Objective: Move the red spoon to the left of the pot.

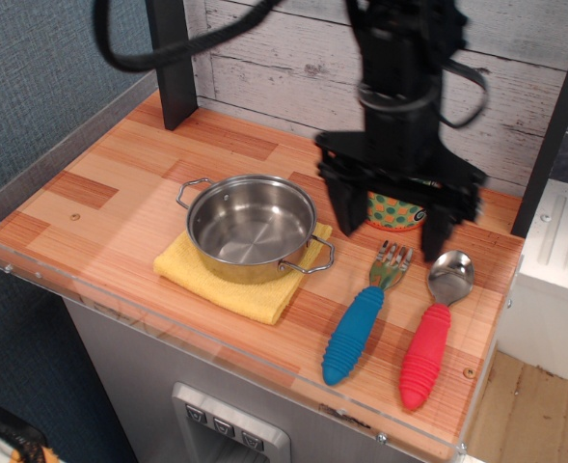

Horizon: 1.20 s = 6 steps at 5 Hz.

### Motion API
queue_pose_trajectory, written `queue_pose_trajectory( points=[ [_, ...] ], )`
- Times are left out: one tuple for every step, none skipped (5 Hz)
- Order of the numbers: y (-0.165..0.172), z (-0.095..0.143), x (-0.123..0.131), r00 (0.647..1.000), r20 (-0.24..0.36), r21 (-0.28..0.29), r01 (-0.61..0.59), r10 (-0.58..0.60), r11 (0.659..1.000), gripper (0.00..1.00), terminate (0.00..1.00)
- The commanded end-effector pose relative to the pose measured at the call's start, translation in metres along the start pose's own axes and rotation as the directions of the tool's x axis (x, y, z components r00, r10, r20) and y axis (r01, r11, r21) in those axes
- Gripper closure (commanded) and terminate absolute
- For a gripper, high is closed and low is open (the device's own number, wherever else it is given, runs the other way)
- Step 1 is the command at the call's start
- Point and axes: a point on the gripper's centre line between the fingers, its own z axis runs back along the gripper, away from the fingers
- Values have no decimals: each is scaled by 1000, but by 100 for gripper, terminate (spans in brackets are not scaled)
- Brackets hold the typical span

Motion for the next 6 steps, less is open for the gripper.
queue_pose_trajectory(
  points=[
    [-14,-16,-8,1000,-4,24,11,-11,1000,0,0],
    [-15,-25,-11,1000,-12,35,29,-29,999,0,0],
    [-21,-36,-13,998,-30,43,48,-47,998,0,0],
    [-21,-40,-15,999,-29,36,38,-37,999,0,0],
    [-25,-46,-16,998,-46,64,34,-31,997,0,0],
    [-30,-55,-17,997,-60,65,48,-44,997,0,0]
  ],
)
